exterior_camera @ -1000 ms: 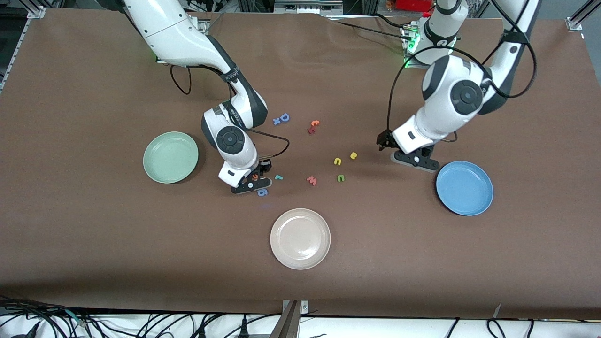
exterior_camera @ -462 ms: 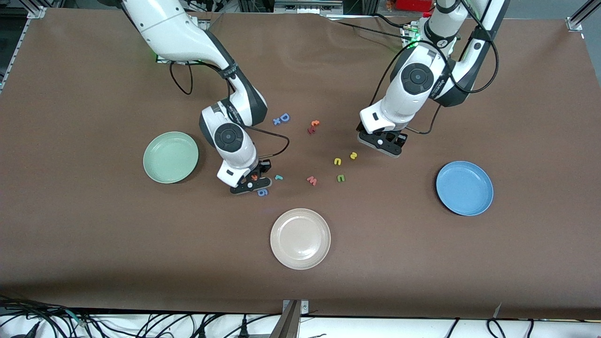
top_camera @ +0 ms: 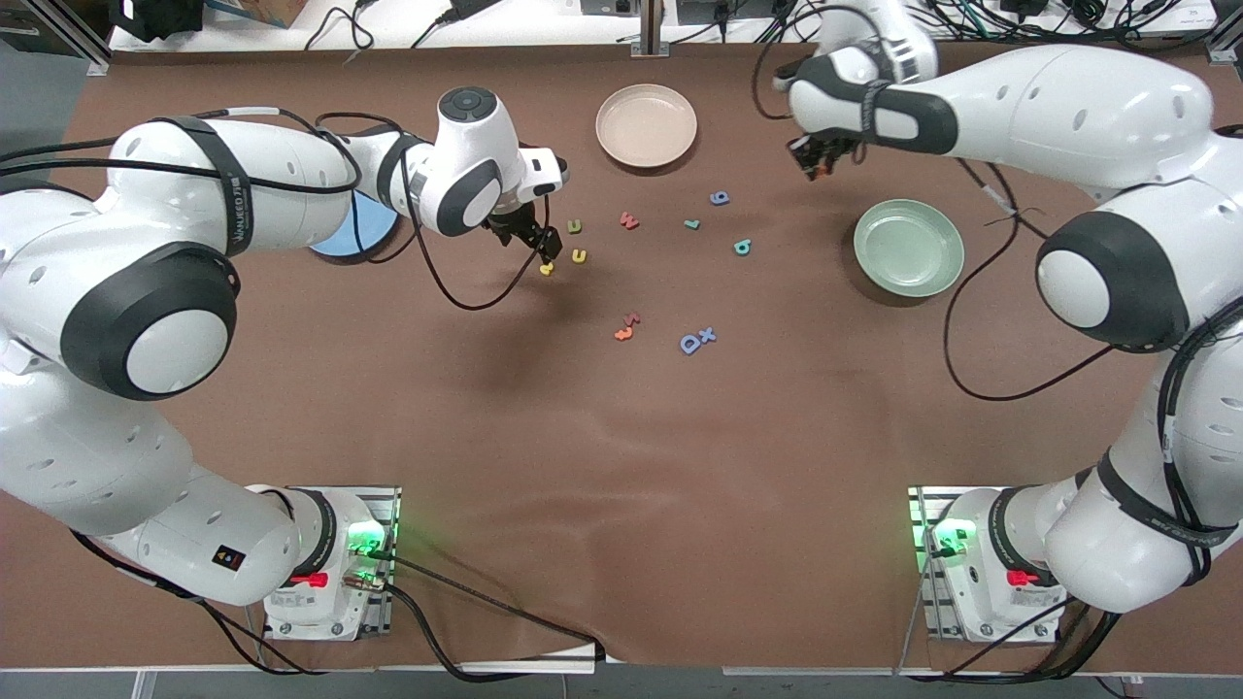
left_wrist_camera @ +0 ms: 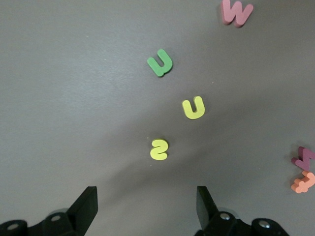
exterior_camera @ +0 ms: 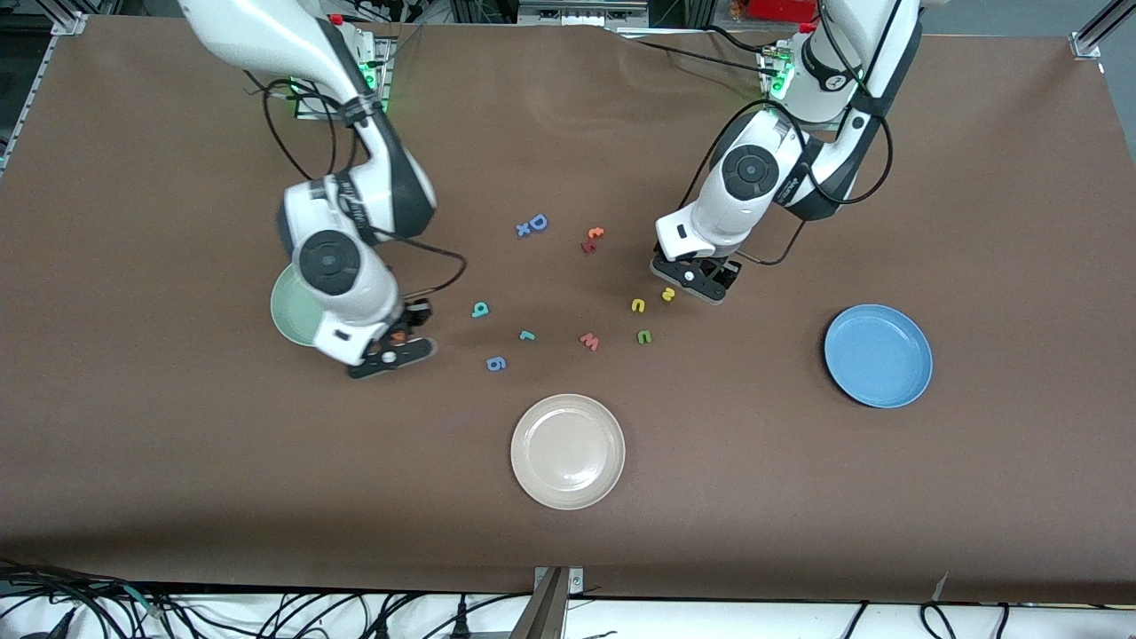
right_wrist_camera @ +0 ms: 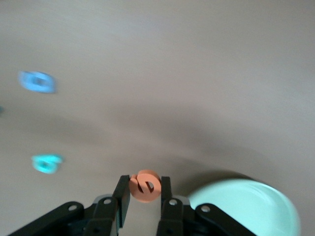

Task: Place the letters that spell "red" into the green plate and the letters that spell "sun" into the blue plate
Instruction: 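Grasp the orange letter with the right gripper while the left gripper descends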

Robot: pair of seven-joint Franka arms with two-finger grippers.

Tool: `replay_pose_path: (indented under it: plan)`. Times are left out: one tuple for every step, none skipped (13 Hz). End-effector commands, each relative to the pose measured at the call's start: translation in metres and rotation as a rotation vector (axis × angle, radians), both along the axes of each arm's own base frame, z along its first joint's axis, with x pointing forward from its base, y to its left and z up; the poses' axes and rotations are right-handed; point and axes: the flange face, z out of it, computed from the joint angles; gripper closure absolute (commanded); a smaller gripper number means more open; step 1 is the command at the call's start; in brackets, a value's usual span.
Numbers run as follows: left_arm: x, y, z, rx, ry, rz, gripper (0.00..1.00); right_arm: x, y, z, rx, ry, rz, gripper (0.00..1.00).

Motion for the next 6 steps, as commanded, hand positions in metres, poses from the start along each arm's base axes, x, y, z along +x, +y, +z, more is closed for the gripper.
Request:
replay_pose_path:
  plan:
    - [-0.004, -0.006, -0.015, 0.004, -0.03, -0.026, 0.15, -0.029, -0.082, -0.027, -0.04, 0.086, -0.062, 0.83]
    - [-0.005, -0.006, -0.023, 0.007, -0.023, -0.027, 0.18, -0.034, -0.105, -0.042, -0.055, 0.091, -0.093, 0.82]
    - [-0.008, -0.01, -0.029, 0.01, -0.02, -0.036, 0.19, -0.044, -0.114, -0.061, -0.057, 0.083, -0.109, 0.82]
    - [-0.01, -0.013, -0.034, 0.012, -0.032, -0.054, 0.23, -0.054, -0.123, -0.08, -0.06, 0.078, -0.127, 0.81]
    - [-0.011, -0.015, -0.041, 0.02, -0.042, -0.075, 0.24, -0.06, -0.142, -0.095, -0.066, 0.08, -0.15, 0.81]
    - [-0.011, -0.014, -0.049, 0.032, -0.051, -0.09, 0.24, -0.066, -0.157, -0.103, -0.068, 0.091, -0.173, 0.81]
